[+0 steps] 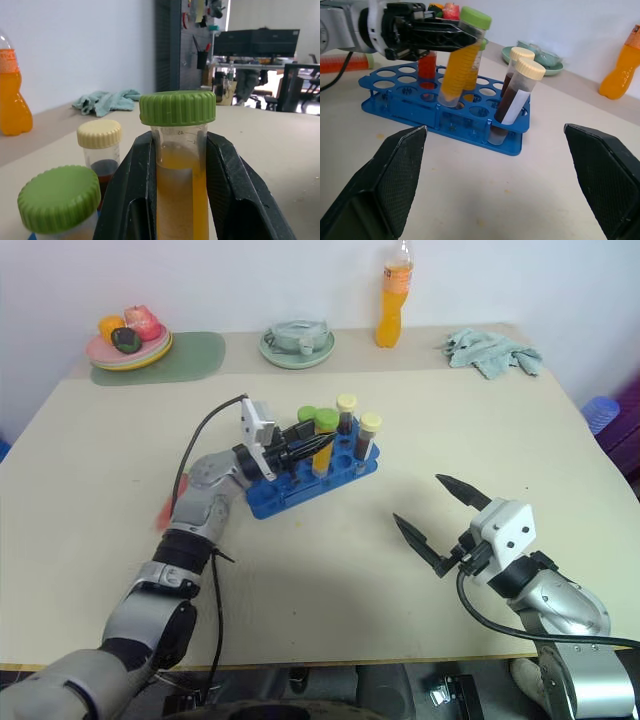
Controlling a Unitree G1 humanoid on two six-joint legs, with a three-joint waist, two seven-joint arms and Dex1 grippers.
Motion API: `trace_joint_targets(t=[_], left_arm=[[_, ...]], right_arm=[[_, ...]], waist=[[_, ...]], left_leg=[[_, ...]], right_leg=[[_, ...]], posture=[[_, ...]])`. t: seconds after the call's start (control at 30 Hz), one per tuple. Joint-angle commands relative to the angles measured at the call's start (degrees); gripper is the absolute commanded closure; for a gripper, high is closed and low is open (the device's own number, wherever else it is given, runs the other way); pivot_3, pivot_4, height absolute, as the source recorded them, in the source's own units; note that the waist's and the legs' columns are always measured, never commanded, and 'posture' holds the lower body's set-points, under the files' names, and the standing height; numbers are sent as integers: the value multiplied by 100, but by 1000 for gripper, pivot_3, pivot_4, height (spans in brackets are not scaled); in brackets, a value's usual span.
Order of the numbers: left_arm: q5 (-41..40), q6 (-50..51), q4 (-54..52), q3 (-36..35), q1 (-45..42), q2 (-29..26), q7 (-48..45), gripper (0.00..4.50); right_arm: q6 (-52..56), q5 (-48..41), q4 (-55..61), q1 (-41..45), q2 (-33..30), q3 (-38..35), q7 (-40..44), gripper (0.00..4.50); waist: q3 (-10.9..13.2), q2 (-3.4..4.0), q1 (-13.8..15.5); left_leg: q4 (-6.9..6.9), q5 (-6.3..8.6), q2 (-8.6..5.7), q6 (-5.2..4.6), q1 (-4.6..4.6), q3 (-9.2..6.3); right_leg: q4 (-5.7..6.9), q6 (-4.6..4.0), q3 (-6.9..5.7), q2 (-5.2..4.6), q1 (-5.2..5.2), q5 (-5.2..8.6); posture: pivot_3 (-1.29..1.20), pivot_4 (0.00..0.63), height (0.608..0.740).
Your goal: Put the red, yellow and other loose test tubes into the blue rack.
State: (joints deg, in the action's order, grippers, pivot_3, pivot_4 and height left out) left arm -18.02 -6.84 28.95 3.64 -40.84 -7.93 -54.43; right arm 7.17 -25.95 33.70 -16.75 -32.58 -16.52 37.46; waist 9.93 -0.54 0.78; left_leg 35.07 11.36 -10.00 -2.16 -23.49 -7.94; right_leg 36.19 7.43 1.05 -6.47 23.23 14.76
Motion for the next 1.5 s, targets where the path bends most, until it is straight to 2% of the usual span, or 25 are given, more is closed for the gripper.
trace_joint_targets(t=[0.03,0.4,0.73,0.77,0.93,1.27,1.5], left_arm=[[202,-314,482,-49,-72,24,107,3761],[207,-928,1532,-109,-285,218,-177,3761],[30,-963,1530,-170,-45,261,-686,3761],[-1,-930,1488,-199,-29,270,-696,2725],[-69,-810,1030,-260,101,294,-657,340],[-57,209,-1002,-158,576,173,52,340],[-77,976,-1907,-89,651,62,536,340]], right_arm=[[-99,2,115,7,66,-45,-33,0],[-121,59,146,-5,116,1,-78,0],[-110,88,124,51,128,25,-104,0],[-97,97,127,69,130,50,-112,0],[-59,127,89,187,130,142,-140,0],[-35,82,-189,581,59,294,18,0],[-55,107,-429,849,78,410,169,0]], waist=[[-1,1,-3],[-14,0,3],[-22,12,-5],[-24,15,-5],[-22,12,-8],[-15,3,6],[-15,3,0]], left_leg=[[0,0,0,0,0,0],[7,0,0,0,9,-1],[6,1,0,-2,10,-1],[5,2,0,-3,10,-1],[3,2,0,-4,6,-1],[3,2,-1,-4,-2,-4],[3,2,-1,-4,-2,-4]], right_leg=[[0,0,0,0,0,0],[0,6,-2,0,-13,-3],[0,7,-2,0,-13,-3],[0,7,-2,0,-12,-3],[0,8,-1,0,-5,-3],[-3,8,-2,0,0,-4],[-3,9,-2,1,1,-4]], posture=[[0,150,740],[0,150,740],[0,150,740],[0,150,740],[0,150,740],[0,150,740],[0,150,740]])
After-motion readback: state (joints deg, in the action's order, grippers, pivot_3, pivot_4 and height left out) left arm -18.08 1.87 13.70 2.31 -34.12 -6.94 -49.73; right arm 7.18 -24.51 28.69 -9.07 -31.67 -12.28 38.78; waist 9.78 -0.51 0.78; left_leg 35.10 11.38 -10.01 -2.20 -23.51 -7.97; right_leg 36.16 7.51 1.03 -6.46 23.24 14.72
